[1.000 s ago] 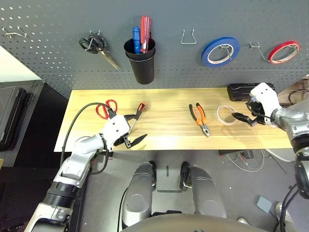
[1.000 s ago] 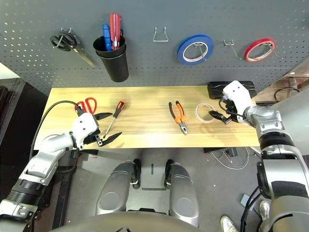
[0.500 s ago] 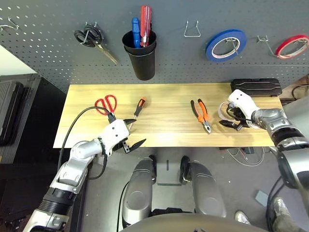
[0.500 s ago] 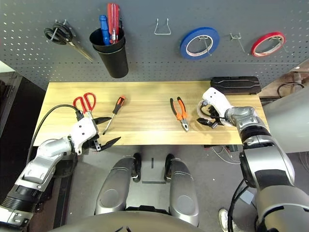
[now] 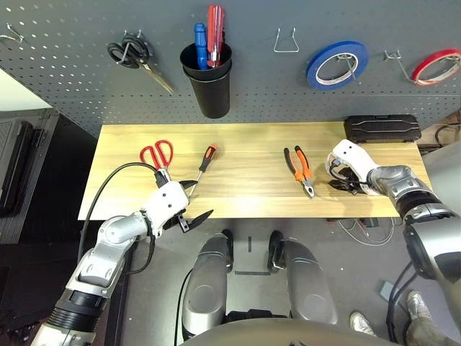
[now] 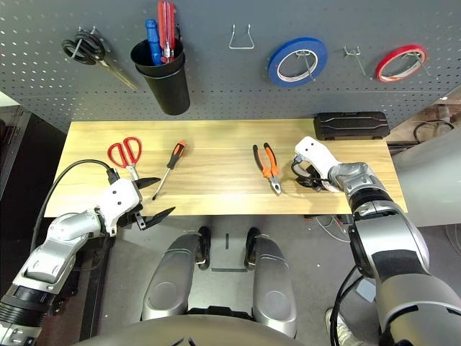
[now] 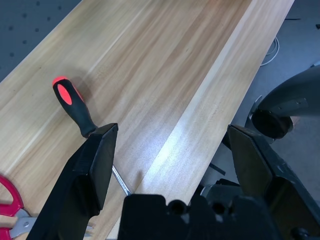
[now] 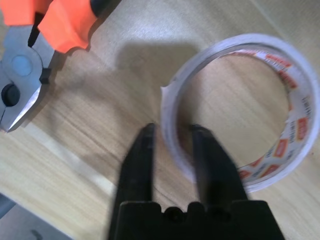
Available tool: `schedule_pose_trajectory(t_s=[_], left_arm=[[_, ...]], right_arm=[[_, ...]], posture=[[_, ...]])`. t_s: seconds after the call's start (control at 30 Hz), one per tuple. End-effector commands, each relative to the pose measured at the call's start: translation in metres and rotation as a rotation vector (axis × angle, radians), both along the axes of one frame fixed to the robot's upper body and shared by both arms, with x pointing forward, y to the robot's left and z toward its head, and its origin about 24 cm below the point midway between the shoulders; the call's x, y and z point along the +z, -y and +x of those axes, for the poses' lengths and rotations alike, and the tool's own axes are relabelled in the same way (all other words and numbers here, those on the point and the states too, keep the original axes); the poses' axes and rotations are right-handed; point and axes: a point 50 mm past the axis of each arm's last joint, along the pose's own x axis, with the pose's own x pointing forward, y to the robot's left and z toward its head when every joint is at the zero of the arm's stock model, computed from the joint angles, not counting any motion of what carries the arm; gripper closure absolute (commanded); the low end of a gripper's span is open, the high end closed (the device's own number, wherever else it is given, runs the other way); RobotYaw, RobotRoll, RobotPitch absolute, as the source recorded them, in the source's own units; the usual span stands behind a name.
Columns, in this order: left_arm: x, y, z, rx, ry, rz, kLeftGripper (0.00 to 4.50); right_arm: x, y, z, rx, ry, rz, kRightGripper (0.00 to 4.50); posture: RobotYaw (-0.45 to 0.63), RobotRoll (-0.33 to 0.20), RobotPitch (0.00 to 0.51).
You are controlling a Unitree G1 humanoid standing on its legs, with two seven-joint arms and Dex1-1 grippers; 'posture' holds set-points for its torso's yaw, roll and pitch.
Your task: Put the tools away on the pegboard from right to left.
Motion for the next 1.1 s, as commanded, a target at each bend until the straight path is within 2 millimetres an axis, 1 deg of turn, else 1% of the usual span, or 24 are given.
schedule_pose_trajectory(t_s=[0.03,0.27,0.4,0.57,0.63,0.7,0.87,1.0,1.1], left_arm=[[-0.004,0.000,-0.004,0.003,-0.019,0.007,0.00],[-0.001,0.003,0.002,0.005,0.018,-0.027,0.00],[0.010,0.007,0.007,0.006,0.079,-0.127,0.00],[0.024,0.014,0.011,-0.011,0.146,-0.224,0.00],[0.032,0.019,0.011,-0.023,0.173,-0.275,0.00],[0.042,0.024,0.010,-0.049,0.212,-0.325,0.00],[0.057,0.031,0.008,-0.103,0.256,-0.384,0.00],[0.068,0.037,0.004,-0.149,0.269,-0.435,0.00],[0.073,0.041,0.001,-0.182,0.266,-0.467,0.00]], right_arm=[[-0.013,0.010,-0.012,-0.041,-0.031,-0.010,4.45],[0.000,0.029,-0.013,-0.097,0.089,0.027,4.45],[0.007,0.039,-0.017,-0.105,0.189,0.042,4.45],[0.010,0.049,-0.029,-0.114,0.352,0.040,4.45],[0.006,0.054,-0.039,-0.130,0.398,0.042,4.45],[0.005,0.057,-0.050,-0.153,0.491,0.043,4.45],[0.003,0.059,-0.064,-0.190,0.592,0.031,4.45],[0.006,0.052,-0.071,-0.177,0.697,0.045,4.45],[0.012,0.046,-0.075,-0.158,0.794,0.054,4.45]], posture=[[0.27,0.000,0.319],[0.26,0.000,0.301],[0.25,0.000,0.286],[0.24,0.000,0.267],[0.24,0.000,0.258],[0.24,0.000,0.253],[0.24,0.000,0.242],[0.24,0.000,0.237],[0.23,0.000,0.235]])
